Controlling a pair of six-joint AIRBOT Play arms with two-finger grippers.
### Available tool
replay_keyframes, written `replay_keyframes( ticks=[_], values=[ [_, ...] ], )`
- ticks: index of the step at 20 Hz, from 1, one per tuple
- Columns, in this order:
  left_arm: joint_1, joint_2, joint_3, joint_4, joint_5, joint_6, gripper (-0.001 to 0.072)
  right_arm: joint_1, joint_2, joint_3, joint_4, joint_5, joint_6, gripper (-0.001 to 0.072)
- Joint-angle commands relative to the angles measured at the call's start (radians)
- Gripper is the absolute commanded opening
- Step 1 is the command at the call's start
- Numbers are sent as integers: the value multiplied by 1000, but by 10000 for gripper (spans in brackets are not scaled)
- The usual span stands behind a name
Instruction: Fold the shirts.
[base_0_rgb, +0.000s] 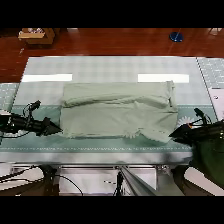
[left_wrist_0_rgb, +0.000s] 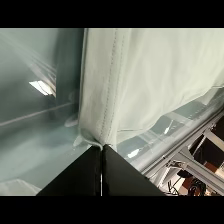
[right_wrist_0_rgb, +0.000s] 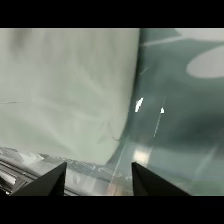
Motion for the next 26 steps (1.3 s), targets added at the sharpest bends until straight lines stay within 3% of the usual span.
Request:
replay_keyframes(
  ticks=[1,6,9,10,14,18,20,23,26],
  values=[
    [2,-1,0,0,-5,1,25,1,7,-71,63,-89,-5,473],
    [2,-1,0,-5,-4,39,25,1,5,-101,172,-197,-6,328],
    [3,-1,1,-5,-6,42,25,0,5,-98,225,-131,-76,58],
    [3,0,5,-5,-13,42,25,0,5,-89,238,-90,-107,34],
    [4,34,86,-93,-101,80,24,0,78,22,373,5,-134,34],
    [3,130,239,-284,-105,76,23,18,141,220,484,-29,-51,33],
    [-6,134,324,-319,-68,23,23,89,141,317,450,-126,-18,33],
    [-50,118,387,-319,52,14,23,199,101,410,394,-344,42,33],
    [-116,64,420,-319,183,14,23,269,-42,509,391,-394,46,32]
  ],
)
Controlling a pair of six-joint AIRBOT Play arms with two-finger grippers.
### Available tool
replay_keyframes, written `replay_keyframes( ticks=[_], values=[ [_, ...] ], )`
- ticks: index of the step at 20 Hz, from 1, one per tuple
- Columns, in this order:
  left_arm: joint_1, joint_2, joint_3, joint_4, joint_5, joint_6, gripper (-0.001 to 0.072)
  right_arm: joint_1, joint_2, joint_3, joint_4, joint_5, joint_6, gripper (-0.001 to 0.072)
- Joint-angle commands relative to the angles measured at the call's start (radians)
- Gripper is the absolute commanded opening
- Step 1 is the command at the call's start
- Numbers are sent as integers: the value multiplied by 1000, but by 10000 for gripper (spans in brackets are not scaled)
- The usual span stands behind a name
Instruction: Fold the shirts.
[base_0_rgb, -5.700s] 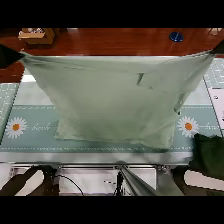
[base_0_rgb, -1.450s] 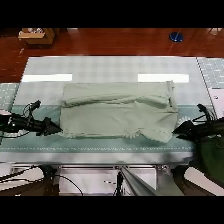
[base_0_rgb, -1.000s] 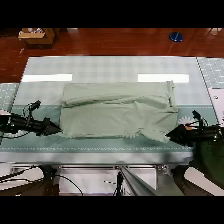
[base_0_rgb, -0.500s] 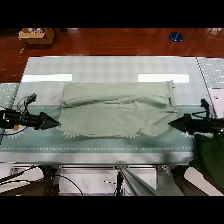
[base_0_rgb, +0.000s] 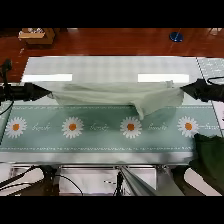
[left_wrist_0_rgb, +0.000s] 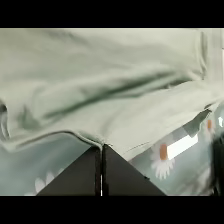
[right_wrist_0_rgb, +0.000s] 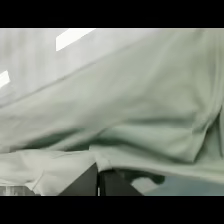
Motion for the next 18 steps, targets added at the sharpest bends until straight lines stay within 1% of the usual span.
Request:
replay_keyframes(
  ticks=[1,5,9,14,15,16,17,18],
  values=[
    [-64,-63,64,-19,145,-8,23,92,-142,130,-12,-134,23,32],
    [-102,-209,172,-19,163,-8,23,140,-307,245,-13,-242,35,32],
    [-109,-336,258,-18,165,-7,24,158,-433,303,-12,-290,36,32],
    [-118,-454,277,-18,162,-4,26,165,-542,304,-15,-309,35,33],
    [-126,-472,277,-18,161,-4,44,165,-555,304,-15,-305,35,34],
    [-137,-486,277,-18,162,-4,157,165,-559,303,-16,-299,35,37],
    [-145,-494,277,-18,166,-4,312,164,-557,304,-14,-297,33,88],
    [-150,-494,277,-18,175,-4,455,164,-550,304,-6,-292,27,194]
  ],
)
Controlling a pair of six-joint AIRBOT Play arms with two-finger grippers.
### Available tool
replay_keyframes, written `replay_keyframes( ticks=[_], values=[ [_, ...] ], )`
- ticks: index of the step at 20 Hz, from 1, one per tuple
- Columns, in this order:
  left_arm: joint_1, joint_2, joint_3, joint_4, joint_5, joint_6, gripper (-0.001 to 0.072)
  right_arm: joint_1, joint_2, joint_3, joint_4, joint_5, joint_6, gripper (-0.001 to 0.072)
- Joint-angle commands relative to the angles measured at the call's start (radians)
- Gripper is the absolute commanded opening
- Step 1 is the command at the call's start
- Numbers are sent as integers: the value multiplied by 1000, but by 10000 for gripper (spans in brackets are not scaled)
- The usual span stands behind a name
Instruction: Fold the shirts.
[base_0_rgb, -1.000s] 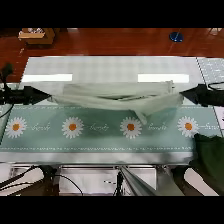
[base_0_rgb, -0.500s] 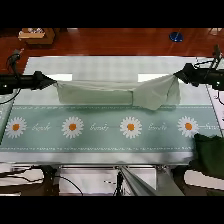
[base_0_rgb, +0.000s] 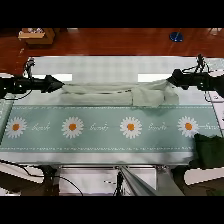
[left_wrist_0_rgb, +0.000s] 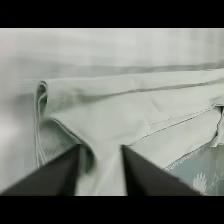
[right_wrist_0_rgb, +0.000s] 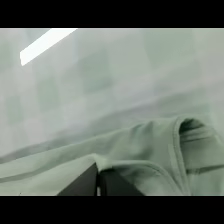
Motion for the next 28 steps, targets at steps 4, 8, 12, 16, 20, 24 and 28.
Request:
replay_keyframes(
  ticks=[4,8,12,16,20,24,28],
  values=[
    [39,-11,85,0,-71,0,483,-64,77,51,-200,115,-42,412],
    [92,20,161,1,-179,-36,460,-156,113,113,-579,341,121,596],
    [69,20,161,9,-236,-36,389,-243,27,113,-402,498,101,596],
    [27,19,161,11,-238,-35,389,-205,-74,113,-208,475,82,596],
    [5,17,161,11,-238,-32,389,-103,-160,113,-169,412,83,594],
    [5,17,161,11,-238,-32,389,-26,-169,129,-156,348,82,228],
    [0,21,162,5,-242,-76,234,-34,-92,195,-143,422,82,33]
  ],
)
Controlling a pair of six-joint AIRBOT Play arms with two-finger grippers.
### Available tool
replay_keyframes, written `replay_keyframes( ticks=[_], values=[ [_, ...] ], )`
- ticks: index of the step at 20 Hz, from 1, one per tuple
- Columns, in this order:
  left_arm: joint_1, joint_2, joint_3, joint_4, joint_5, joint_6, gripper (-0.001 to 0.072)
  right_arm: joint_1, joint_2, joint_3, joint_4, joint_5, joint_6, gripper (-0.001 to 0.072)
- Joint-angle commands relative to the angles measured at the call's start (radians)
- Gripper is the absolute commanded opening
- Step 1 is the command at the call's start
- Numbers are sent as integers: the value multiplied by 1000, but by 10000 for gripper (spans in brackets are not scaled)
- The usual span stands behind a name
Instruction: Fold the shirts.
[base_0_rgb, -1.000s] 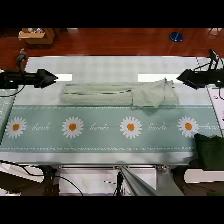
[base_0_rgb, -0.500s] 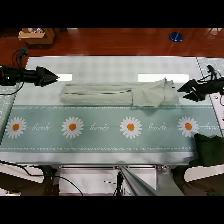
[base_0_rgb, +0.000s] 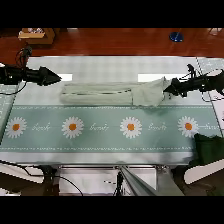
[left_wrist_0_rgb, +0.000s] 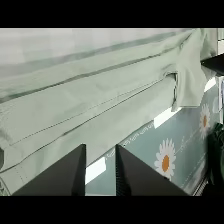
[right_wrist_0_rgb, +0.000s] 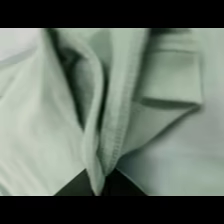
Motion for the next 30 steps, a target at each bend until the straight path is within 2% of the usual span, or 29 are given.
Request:
replay_keyframes(
  ticks=[1,2,4,5,6,12,19,26,30],
  values=[
    [-13,3,1,-13,-6,-58,205,2,78,42,15,39,0,33],
    [-29,5,1,-19,-12,-63,126,-3,124,43,10,41,1,33],
    [-83,9,1,-23,-11,-63,114,-9,208,43,-13,50,2,33],
    [-122,9,1,-23,-10,-64,55,-10,245,43,-39,59,16,33],
    [-165,9,1,-23,-2,-71,25,-10,272,43,-61,69,24,33],
    [-471,6,1,-121,193,-185,25,-8,342,43,-109,175,61,33],
    [-769,-29,1,-158,470,-244,25,-8,428,43,-110,258,91,33],
    [-942,-113,1,-170,603,-266,25,-8,552,43,-111,327,127,33],
    [-1015,-206,1,-254,644,-291,25,-8,621,43,-110,356,157,33]
  ],
)
